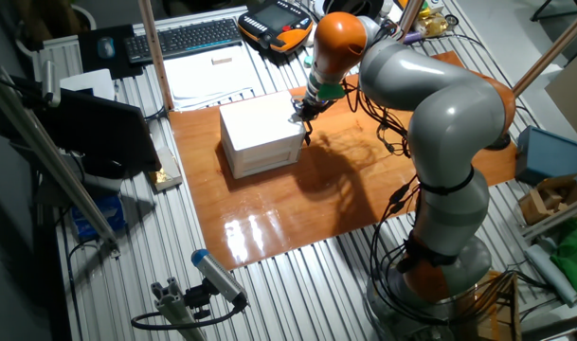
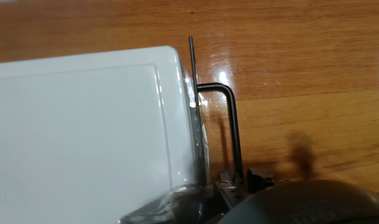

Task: Grasp the handle and open the drawer

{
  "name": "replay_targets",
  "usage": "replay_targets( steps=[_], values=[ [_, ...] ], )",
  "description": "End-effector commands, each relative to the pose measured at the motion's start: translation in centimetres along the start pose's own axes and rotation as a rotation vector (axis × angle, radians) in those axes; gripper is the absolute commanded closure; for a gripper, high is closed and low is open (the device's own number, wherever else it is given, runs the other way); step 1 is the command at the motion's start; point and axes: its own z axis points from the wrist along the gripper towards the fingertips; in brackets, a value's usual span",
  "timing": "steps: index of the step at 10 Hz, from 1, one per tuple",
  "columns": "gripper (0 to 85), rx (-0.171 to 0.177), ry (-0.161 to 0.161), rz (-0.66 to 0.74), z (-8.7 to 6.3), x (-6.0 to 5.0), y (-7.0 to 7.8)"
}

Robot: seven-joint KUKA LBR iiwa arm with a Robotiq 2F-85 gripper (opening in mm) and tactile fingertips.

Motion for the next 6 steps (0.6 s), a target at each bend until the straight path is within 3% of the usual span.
replay_targets(
  steps=[1, 2, 4, 5, 6],
  values=[
    [69.3, 0.001, 0.0, -0.003, -0.01, 0.0, 0.0],
    [76.7, 0.001, 0.0, -0.006, -0.01, 0.0, 0.0],
    [76.7, 0.001, -0.003, -0.003, 0.0, 0.01, 0.01],
    [83.3, -0.001, -0.001, -0.006, -0.03, 0.02, 0.02],
    [84.3, -0.001, -0.001, -0.006, -0.08, 0.02, 0.0]
  ],
)
